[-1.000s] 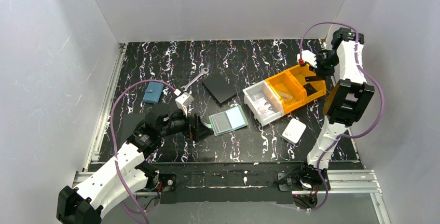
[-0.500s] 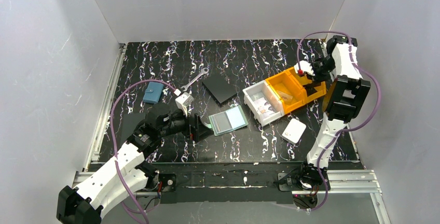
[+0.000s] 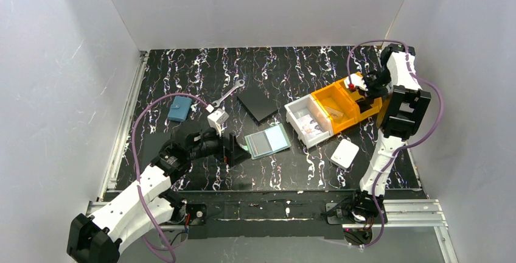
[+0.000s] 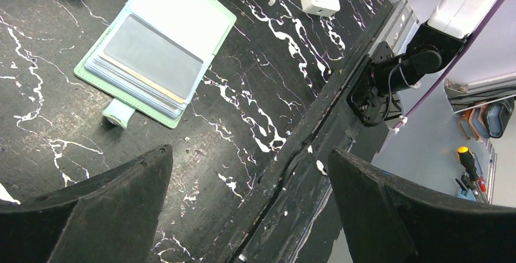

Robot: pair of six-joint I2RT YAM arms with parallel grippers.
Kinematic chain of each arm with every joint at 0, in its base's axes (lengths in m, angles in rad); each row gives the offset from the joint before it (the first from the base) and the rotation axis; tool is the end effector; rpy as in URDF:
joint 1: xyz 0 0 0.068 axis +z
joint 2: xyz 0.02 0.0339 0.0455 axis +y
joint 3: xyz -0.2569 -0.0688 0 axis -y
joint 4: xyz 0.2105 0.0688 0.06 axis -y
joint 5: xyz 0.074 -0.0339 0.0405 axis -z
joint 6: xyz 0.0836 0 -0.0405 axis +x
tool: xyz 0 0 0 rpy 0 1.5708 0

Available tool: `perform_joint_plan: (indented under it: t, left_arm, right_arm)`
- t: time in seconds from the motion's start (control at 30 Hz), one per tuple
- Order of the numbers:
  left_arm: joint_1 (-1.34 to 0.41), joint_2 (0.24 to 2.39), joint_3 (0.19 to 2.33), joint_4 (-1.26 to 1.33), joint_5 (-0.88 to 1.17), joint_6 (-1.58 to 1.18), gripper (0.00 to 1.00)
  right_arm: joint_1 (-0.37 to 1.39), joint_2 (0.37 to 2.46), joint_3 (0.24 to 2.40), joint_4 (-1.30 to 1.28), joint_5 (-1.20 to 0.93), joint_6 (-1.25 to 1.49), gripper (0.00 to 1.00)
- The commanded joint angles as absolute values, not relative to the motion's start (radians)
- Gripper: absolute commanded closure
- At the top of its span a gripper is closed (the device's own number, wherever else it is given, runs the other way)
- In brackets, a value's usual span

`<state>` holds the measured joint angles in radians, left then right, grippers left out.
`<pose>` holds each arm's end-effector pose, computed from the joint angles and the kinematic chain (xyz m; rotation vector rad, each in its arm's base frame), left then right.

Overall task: Take the credit cards out of the card holder
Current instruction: Place the credit card in the storage box.

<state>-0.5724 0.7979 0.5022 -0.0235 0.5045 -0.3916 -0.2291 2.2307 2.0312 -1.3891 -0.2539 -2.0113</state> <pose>0.1456 -0.1419 0.2473 0.5453 1.9360 -1.1140 0.3874 -0.0688 0.1787 -2.2651 1.8348 0.1854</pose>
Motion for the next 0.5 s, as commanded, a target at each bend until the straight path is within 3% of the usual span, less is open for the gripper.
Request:
perform_joint_plan:
  t: [0.0, 0.47]
  left_arm:
    - [-0.569, 0.806, 0.525, -0.011, 0.506, -0.377, 0.02]
    - [-0.57, 0.81, 0.523, -0.006, 0.51, -0.396, 0.02]
  right_arm:
    - [-0.23, 2.275, 2.085, -1.418, -0.252, -2.005, 0.91]
    - [-0.23, 2.235, 2.071, -1.25, -0.293, -1.927, 0.69]
